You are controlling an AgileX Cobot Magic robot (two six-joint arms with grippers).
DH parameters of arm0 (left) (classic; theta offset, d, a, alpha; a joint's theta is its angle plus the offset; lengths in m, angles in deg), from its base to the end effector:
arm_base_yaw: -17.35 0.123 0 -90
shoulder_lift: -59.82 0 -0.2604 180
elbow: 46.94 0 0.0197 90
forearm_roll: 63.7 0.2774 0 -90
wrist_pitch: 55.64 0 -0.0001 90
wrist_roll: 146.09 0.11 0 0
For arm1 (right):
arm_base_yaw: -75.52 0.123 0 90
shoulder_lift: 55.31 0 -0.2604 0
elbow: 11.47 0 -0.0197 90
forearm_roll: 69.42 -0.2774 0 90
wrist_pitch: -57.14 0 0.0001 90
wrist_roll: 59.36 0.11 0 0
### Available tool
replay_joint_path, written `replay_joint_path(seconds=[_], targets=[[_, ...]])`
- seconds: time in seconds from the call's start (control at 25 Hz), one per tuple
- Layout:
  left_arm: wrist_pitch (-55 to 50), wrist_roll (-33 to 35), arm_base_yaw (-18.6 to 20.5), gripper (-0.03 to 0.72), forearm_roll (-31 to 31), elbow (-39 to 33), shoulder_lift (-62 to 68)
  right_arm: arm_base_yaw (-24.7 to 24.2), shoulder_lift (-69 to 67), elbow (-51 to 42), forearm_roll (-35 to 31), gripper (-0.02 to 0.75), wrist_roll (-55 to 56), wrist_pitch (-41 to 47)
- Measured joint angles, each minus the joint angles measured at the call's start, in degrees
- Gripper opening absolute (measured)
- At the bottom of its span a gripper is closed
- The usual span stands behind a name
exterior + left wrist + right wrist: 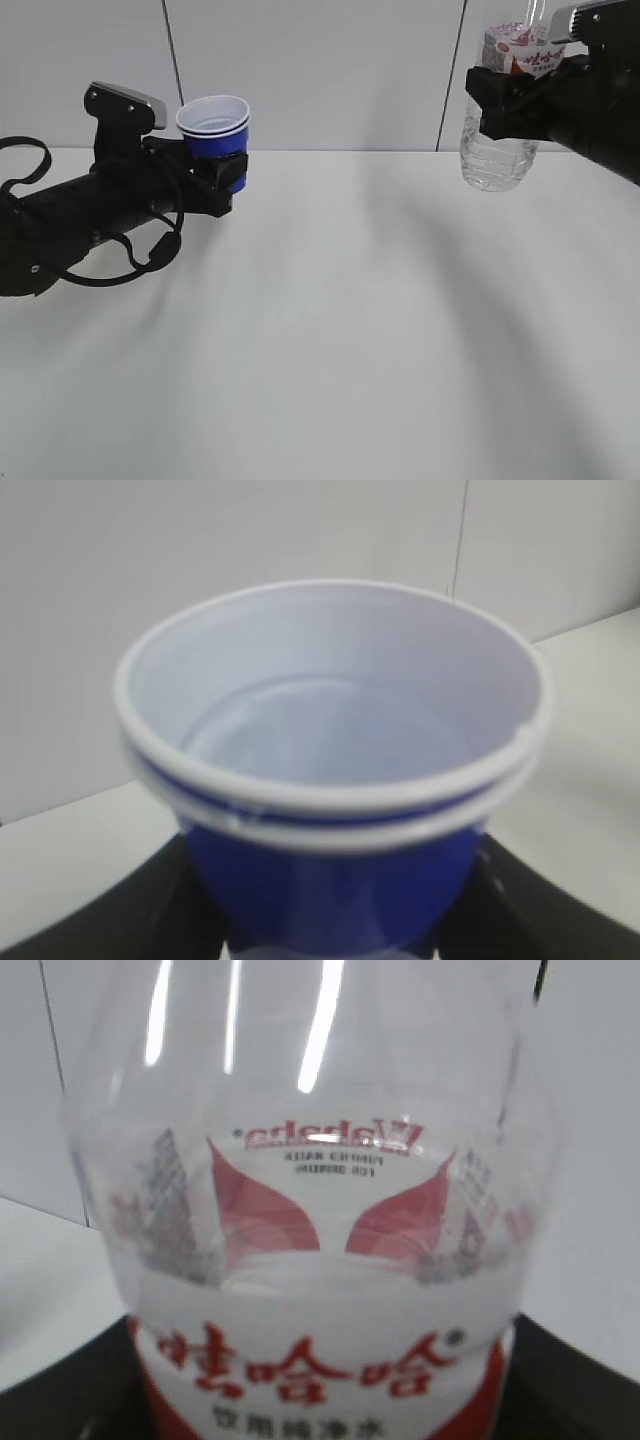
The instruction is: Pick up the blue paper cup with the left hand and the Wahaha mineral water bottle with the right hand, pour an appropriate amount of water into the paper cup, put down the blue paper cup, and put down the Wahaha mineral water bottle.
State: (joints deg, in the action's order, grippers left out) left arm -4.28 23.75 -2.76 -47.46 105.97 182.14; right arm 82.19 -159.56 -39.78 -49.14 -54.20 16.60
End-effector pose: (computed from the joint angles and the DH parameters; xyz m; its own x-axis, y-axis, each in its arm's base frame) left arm 0.3705 -0.1612 0.0970 -0.1486 0.0571 -0.9872 0.5384 0.8421 -0.0323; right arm 0.3832 0.0697 0.1950 -0.0036 -0.1796 -0.9837 -0.3429 0.9243 -0.1675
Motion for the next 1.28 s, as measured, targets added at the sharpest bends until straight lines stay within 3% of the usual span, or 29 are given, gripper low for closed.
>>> replay_joint_path(seconds=[0.4, 0.84, 1.28], targets=[[-0.1, 2.8, 0.0, 0.425, -10.4, -5.3, -6.5, 0.0, 0.2, -0.1, 6.2, 0.469, 9.7, 3.0], [-0.2, 9.6, 0.0, 0.425, -14.6, -5.8, -6.5, 0.0, 0.7, -3.8, 9.0, 0.469, 9.1, 3.0], [11.8, 10.2, 0.0, 0.425, -15.7, -5.8, 3.6, 0.0, 0.7, -4.4, 8.9, 0.469, 6.8, 3.2]])
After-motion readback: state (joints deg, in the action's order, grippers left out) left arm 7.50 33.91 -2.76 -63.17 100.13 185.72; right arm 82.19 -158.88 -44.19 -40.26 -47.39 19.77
